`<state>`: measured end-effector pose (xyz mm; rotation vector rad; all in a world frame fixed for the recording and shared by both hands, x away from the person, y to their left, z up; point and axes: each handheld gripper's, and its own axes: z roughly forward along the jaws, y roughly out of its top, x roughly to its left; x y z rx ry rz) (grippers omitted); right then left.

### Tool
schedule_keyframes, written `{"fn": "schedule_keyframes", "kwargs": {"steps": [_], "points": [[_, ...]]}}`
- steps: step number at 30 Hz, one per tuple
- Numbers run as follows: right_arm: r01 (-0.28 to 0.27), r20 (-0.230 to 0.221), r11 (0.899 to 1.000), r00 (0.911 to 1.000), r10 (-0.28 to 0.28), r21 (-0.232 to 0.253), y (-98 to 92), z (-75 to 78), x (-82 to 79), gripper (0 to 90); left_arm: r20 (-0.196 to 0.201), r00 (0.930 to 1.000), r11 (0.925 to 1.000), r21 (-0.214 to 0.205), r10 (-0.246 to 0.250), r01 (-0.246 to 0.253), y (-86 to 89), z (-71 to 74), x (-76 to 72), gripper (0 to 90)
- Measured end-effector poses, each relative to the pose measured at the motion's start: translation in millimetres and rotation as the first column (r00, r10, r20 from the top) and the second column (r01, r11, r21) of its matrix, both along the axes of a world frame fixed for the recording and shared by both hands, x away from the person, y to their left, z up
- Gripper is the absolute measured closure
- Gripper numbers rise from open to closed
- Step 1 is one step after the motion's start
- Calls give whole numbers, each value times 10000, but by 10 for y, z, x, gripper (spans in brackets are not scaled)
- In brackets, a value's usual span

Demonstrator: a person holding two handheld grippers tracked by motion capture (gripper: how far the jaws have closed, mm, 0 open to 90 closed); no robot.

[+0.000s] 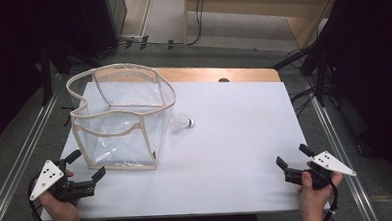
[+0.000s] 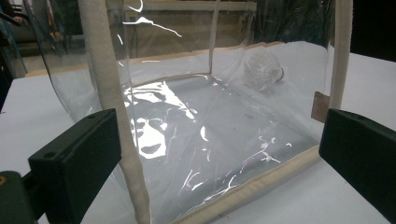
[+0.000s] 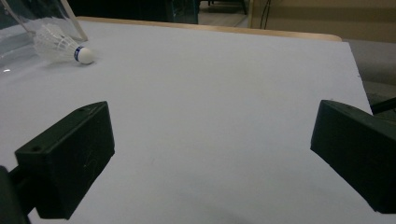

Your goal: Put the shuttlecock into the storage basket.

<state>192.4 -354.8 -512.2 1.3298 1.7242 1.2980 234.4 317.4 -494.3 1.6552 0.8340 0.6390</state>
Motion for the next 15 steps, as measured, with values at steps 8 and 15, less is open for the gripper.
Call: {"fn": "schedule_keyframes", "kwargs": {"steps": [8,15], "points": [[-273,116,9994,9996,271,212,6,33,30,0,-17,10000,10000,25,13,-13,-3,-1,3,0],[-510,683,9987,9964,508,13,40,93,116,0,-1,10000,10000,-45,5,-5,2,-2,-1,0]]}}
